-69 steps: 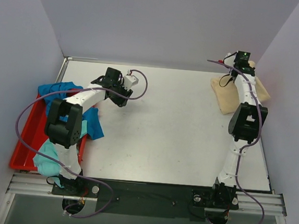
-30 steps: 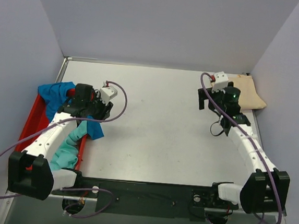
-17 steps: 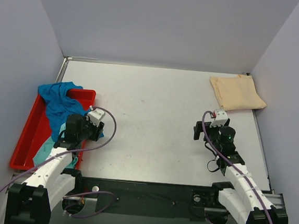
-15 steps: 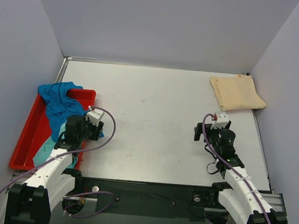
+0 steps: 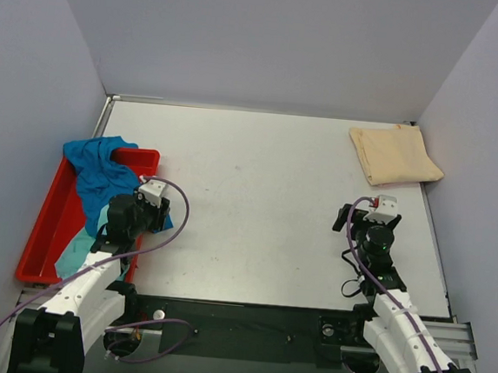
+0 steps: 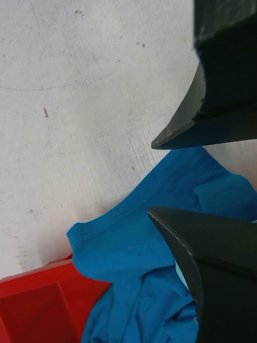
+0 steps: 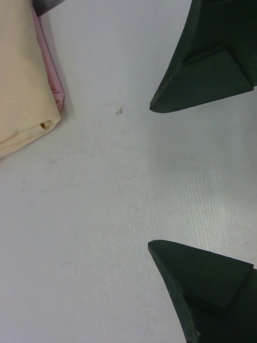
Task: Fold and stack the t-shirts
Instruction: Put the neatly folded tshirt into the corner of the board with the right arm
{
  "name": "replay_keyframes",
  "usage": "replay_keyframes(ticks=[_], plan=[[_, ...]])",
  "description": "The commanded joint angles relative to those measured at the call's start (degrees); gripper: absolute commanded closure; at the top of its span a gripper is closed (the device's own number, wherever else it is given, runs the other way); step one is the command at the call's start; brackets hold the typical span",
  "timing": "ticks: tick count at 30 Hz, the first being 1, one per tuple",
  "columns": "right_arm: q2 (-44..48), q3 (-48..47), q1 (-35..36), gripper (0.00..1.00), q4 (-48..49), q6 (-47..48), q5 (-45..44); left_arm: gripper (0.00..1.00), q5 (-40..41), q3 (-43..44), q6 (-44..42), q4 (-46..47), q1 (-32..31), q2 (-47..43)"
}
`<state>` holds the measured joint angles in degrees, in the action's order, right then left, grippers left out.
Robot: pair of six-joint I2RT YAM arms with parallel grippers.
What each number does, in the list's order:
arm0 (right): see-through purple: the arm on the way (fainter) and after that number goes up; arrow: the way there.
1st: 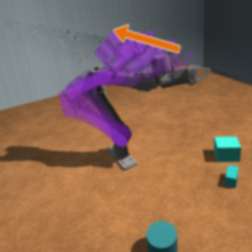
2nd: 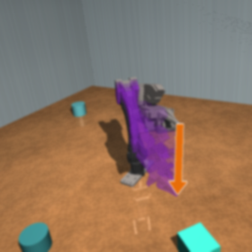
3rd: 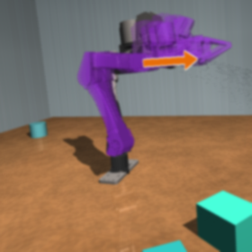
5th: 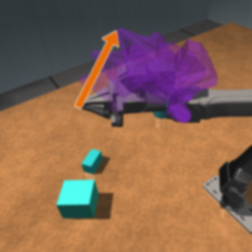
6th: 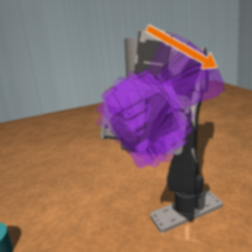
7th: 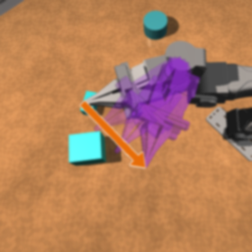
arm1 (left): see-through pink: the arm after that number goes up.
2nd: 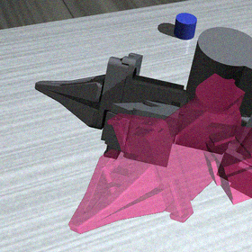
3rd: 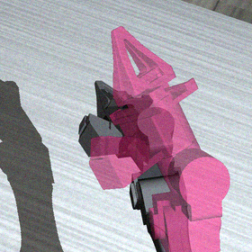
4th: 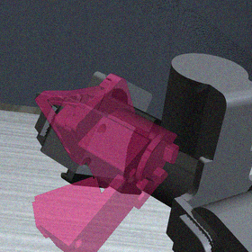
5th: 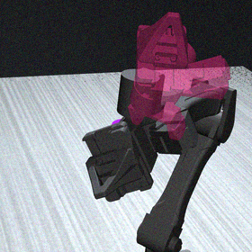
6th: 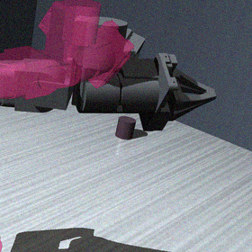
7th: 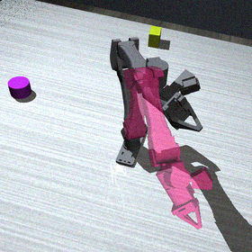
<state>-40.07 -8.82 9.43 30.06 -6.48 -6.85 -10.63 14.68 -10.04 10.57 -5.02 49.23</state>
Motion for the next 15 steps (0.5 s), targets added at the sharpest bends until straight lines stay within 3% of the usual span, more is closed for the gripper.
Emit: replay_keyframes(ticks=[1, 15], plan=[[1.8, 2.2, 0.3, 0.0, 5.1, -2.9, -4.8, 0.43, 0.4, -0.3, 0.7, 4.0, 0.4, -0.8], [1.9, 3.6, 2.0, 0.0, 6.5, -1.5, -8.9, 0.43, -2.0, 0.1, -0.1, 3.0, 0.4, -1.1]])
